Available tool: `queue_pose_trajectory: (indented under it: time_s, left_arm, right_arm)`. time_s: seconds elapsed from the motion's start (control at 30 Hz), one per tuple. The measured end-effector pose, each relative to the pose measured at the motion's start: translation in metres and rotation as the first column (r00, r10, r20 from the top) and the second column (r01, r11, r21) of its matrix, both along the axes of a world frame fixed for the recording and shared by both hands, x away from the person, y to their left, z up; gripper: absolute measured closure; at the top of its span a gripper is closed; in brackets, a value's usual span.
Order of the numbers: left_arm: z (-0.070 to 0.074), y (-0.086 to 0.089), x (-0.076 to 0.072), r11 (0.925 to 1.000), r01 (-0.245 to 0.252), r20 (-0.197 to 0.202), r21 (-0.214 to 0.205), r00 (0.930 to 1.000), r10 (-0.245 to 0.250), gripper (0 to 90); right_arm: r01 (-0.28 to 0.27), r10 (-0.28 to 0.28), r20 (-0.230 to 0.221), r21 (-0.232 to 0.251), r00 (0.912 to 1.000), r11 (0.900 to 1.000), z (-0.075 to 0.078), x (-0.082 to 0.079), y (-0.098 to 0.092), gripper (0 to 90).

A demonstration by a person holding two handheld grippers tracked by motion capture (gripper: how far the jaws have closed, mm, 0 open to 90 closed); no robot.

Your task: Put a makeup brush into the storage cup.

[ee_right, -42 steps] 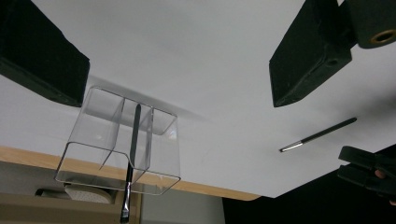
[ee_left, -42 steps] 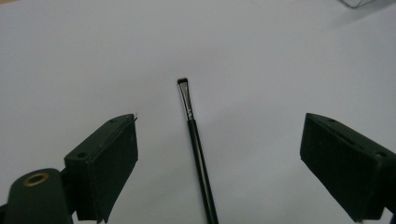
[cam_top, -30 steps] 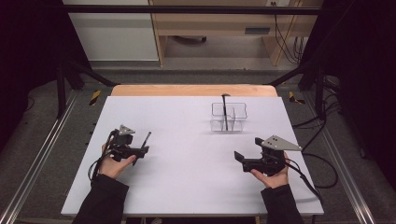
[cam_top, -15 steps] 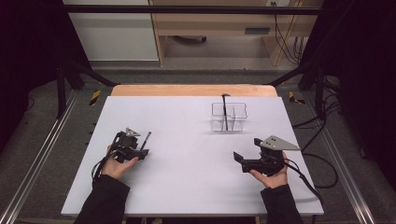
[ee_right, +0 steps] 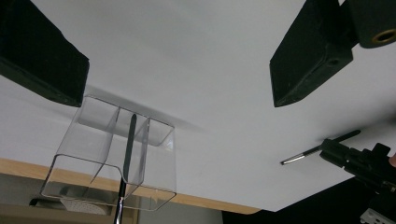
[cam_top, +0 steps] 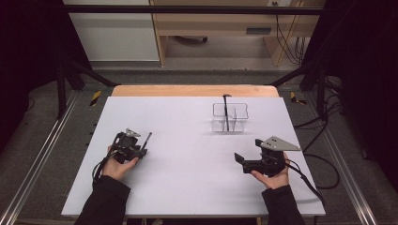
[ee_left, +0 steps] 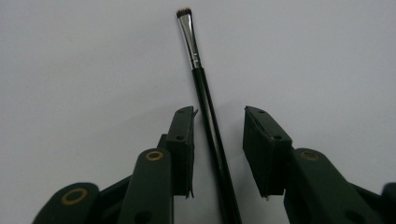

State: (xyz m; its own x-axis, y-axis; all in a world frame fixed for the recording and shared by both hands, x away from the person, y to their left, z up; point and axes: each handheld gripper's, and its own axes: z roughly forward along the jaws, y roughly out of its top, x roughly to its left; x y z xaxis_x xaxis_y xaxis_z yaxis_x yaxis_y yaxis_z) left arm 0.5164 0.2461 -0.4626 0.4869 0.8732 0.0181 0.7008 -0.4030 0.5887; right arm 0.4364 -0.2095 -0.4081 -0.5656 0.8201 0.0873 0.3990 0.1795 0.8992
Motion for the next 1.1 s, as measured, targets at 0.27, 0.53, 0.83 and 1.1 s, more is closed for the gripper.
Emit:
queue_pose_trajectory:
  time_s: [0.27,0.53,0.83,1.1]
  left_arm:
    - [0.0010,-0.0006,-0.0012,0.9998,0.010,-0.004,0.015,0.9999,-0.010,73.7]
    - [0.0010,-0.0018,-0.0022,0.9997,0.020,-0.003,0.016,0.9998,-0.020,79.2]
    - [0.0013,-0.0007,-0.0024,0.9993,0.035,-0.009,0.013,0.9993,-0.035,80.9]
    - [0.0013,-0.0007,-0.0033,0.9980,0.062,-0.008,0.005,0.9980,-0.062,83.0]
  right_arm:
    - [0.001,-0.001,-0.002,0.000,1.0000,1.0000,-0.0004,0.0003,0.0001,5.2]
    - [0.002,-0.002,-0.006,-0.001,1.0000,1.0000,-0.0010,0.0005,0.0004,5.1]
    - [0.002,-0.002,-0.007,-0.002,1.0000,1.0000,-0.0012,0.0006,0.0003,5.1]
    - [0.001,-0.001,-0.007,-0.003,1.0000,1.0000,-0.0016,0.0008,0.0006,5.1]
